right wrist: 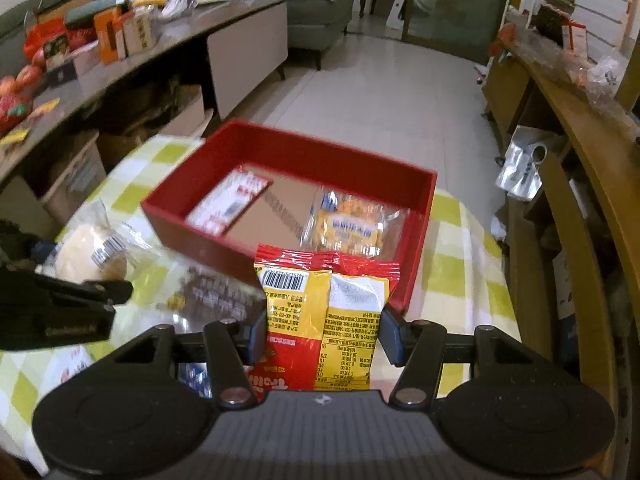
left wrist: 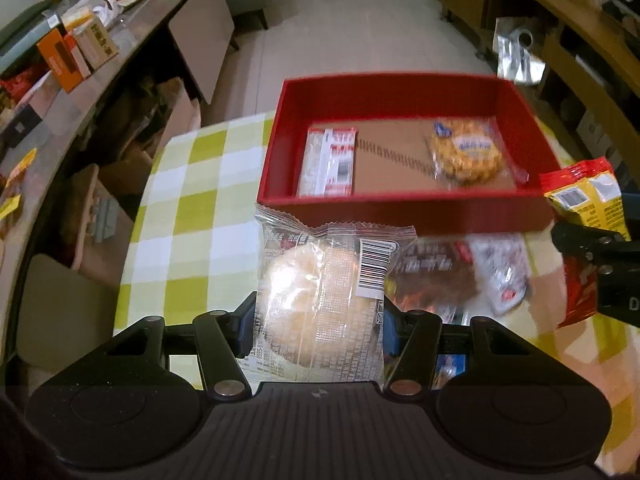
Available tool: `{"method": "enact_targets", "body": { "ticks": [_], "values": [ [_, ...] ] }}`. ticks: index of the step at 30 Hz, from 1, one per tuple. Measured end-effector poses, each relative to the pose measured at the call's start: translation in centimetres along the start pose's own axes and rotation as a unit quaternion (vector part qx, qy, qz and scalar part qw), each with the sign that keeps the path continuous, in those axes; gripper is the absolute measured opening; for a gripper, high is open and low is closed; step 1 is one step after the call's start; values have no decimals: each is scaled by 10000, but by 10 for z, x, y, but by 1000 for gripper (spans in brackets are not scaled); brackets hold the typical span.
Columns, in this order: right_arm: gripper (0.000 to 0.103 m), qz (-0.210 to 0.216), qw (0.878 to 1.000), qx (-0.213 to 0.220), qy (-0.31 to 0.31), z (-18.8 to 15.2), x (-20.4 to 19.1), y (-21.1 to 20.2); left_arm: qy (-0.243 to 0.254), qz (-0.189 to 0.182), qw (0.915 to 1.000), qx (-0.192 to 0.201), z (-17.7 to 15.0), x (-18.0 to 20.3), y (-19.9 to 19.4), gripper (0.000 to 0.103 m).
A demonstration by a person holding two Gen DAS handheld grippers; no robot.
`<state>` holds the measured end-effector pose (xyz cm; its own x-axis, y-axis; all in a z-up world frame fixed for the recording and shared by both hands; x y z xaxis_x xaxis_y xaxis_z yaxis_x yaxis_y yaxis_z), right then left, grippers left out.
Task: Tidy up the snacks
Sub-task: 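Lift the bread bun and chip bag toward the red tray, then lower both snacks into the red tray and open both grippers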
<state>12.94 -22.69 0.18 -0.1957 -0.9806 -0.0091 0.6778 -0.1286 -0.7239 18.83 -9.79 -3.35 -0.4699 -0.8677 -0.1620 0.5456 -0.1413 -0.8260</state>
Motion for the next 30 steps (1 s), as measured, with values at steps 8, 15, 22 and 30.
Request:
{"method": "enact_targets", "body": {
  "ticks": [8, 15, 22, 30],
  "values": [
    [65, -62, 9995, 187, 226, 37, 9, 26, -126, -27, 9993, 354, 46, 12, 7, 64],
    [65, -205, 9996, 121, 148, 52, 15, 65, -48, 200, 9987, 464, 74, 20, 35, 64],
    [65, -194, 9994, -39, 274, 54, 23, 101, -100, 323, 9990, 307, 86, 22, 70, 64],
    [67, -219, 9992, -116, 325, 53, 28, 119, -46, 381, 9991, 189, 85, 27, 88, 68]
  ]
}}
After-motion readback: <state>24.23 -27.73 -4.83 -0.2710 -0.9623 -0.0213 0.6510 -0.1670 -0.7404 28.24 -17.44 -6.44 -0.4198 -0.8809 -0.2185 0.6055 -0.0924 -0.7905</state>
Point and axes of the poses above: each gripper's, at about its wrist camera, not at the fingertips, and y roughly the way its jaws point, x to its right, z to its top, the point moved 7 cm from there along y, roughly the way its jaws point, and after that the axes turned 5 degrees about x, right-handed, at the moved point
